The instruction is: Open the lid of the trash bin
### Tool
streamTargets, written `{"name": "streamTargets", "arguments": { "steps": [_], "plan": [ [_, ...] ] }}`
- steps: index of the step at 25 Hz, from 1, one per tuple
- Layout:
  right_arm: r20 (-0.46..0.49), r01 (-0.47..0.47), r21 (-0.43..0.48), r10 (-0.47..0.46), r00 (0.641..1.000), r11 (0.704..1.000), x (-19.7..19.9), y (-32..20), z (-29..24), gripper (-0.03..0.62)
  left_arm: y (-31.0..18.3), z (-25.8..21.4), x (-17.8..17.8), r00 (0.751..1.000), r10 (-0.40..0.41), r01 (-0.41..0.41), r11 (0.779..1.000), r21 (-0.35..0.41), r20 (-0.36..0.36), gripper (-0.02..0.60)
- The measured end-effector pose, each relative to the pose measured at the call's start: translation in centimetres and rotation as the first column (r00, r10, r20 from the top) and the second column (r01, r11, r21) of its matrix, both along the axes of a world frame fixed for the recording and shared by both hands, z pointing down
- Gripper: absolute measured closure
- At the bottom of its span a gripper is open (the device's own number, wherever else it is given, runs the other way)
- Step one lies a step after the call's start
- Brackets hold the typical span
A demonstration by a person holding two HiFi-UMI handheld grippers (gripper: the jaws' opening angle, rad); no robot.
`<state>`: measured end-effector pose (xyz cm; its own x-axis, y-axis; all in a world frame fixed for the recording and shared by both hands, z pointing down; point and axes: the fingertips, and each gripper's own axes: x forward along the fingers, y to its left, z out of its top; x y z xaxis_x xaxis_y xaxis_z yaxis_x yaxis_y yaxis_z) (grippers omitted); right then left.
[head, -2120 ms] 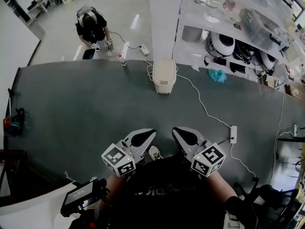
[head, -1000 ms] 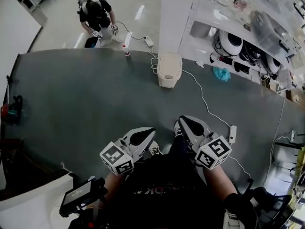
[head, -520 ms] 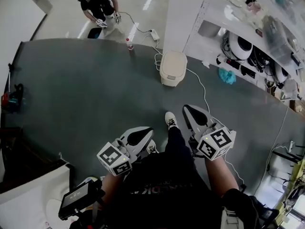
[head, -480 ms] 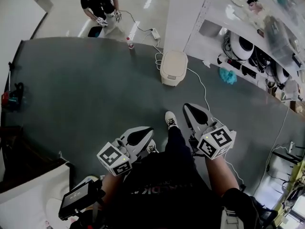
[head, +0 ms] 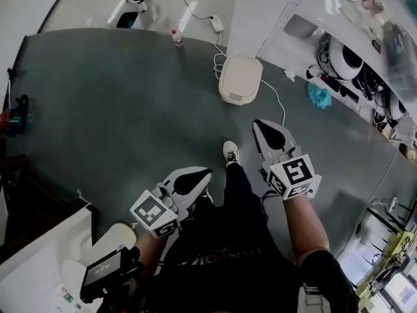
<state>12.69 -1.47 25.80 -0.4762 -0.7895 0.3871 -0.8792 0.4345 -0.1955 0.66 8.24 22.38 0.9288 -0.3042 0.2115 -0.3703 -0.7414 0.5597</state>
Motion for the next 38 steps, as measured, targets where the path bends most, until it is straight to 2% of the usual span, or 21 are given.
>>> {"name": "streamTargets", "arguments": {
  "steps": [4,7,11,13,17,22,26,30,38],
  "plan": [
    [-0.048,0.017,-0.05,-0.019,0.999,0.999,1.2,-3.4,4.9,0.572,-1.6,2.1,1.1,1.0,0.005,-0.004,1.0,-0.029,0.029,0.581],
    [-0.099,0.028,-0.084,-0.036,0.994,0.996,1.7,-5.8,9.5,0.551,-2.8,3.4,1.8,1.0,-0.016,0.017,0.999,-0.028,0.012,0.581],
    [-0.195,0.043,-0.149,-0.072,0.978,0.988,2.7,-8.6,16.6,0.511,-2.9,6.5,2.2,0.999,-0.046,0.048,0.992,-0.113,0.019,0.58],
    [-0.238,0.047,-0.179,-0.089,0.967,0.983,3.2,-10.1,20.0,0.472,-2.9,8.1,2.3,0.998,-0.058,0.06,0.988,-0.142,0.02,0.58],
    [-0.348,0.079,-0.209,-0.15,0.925,0.975,3.0,-12.1,25.0,0.473,-2.3,9.9,2.0,0.997,-0.078,0.081,0.984,-0.161,0.025,0.58],
    [-0.475,0.128,-0.27,-0.248,0.844,0.954,2.7,-13.6,32.3,0.448,-2.0,12.3,2.0,0.994,-0.107,0.111,0.971,-0.211,0.028,0.581],
    [-0.525,0.155,-0.352,-0.332,0.784,0.923,1.9,-13.5,38.1,0.435,-1.6,14.3,1.4,0.988,-0.15,0.15,0.955,-0.254,0.023,0.58],
    [-0.564,0.166,-0.389,-0.376,0.735,0.906,1.3,-14.1,42.6,0.423,-1.1,16.3,0.8,0.984,-0.177,0.179,0.939,-0.293,0.034,0.58],
    [-0.687,0.172,-0.456,-0.469,0.555,0.873,1.4,-14.1,50.9,0.405,-0.2,20.6,-1.1,0.971,-0.229,0.236,0.904,-0.356,0.061,0.58]
  ]
}}
